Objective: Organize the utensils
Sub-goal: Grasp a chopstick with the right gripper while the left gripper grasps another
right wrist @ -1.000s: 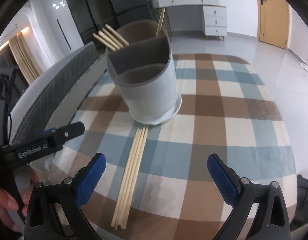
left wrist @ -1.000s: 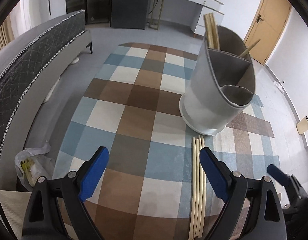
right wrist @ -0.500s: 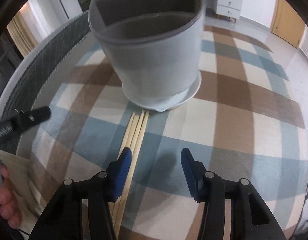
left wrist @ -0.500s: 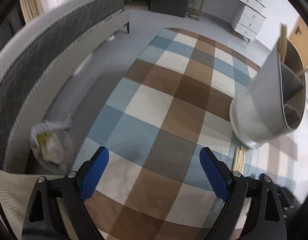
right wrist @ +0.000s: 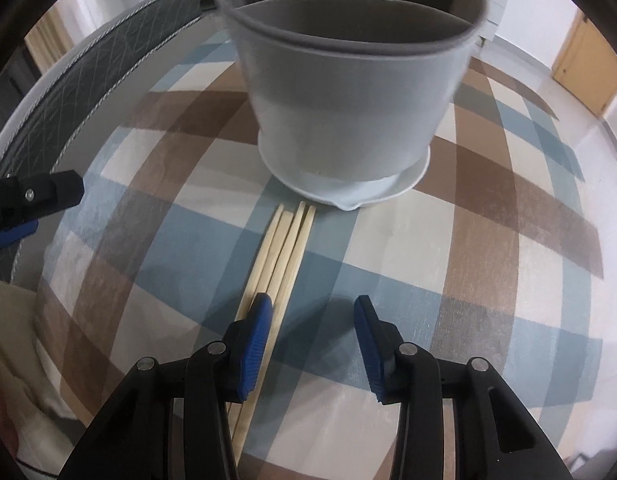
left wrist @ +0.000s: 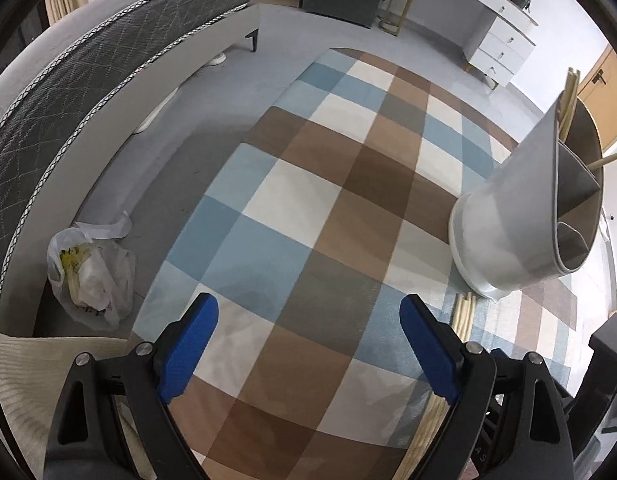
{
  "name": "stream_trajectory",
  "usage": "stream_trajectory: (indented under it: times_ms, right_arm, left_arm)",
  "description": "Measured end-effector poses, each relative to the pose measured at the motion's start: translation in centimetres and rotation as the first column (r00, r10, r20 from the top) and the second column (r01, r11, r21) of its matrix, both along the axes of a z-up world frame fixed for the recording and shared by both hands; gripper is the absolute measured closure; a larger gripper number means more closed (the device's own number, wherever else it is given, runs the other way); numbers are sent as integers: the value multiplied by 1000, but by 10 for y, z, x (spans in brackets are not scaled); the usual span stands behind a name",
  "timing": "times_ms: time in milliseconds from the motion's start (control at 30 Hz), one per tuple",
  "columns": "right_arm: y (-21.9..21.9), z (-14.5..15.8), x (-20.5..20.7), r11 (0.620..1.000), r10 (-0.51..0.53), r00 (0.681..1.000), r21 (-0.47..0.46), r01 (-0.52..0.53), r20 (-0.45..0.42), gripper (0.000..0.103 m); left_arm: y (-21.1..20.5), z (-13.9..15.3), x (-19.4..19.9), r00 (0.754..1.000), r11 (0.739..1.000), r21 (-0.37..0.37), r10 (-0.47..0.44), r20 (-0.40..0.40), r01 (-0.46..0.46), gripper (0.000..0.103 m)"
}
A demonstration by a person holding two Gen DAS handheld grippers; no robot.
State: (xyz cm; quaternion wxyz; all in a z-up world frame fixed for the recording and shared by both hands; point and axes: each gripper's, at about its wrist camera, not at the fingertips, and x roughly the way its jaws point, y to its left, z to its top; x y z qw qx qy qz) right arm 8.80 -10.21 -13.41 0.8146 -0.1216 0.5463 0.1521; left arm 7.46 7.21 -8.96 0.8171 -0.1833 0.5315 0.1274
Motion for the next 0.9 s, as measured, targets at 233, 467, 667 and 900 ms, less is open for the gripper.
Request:
stream_trajectory:
  times_ms: [233, 467, 667, 900]
  right_arm:
    - [14, 2, 13, 998, 8, 1000, -62, -9, -18, 64]
    - [15, -1, 13, 997, -14, 999, -78, 10, -47, 75]
    - [12, -3, 25, 998, -21, 1000, -64, 21, -10, 74]
    - [11, -3, 41, 1000, -9, 1000, 5, 9, 21, 99]
  left_arm:
    - [5, 2, 0, 1000, 1000, -12, 22, 7, -22, 14]
    - [9, 1, 0, 999, 999, -38, 35, -8, -35, 14]
    - [9, 1, 0, 999, 999, -45, 31, -18, -31, 14]
    - [12, -2, 0, 1000, 999, -39, 25, -18, -26, 14]
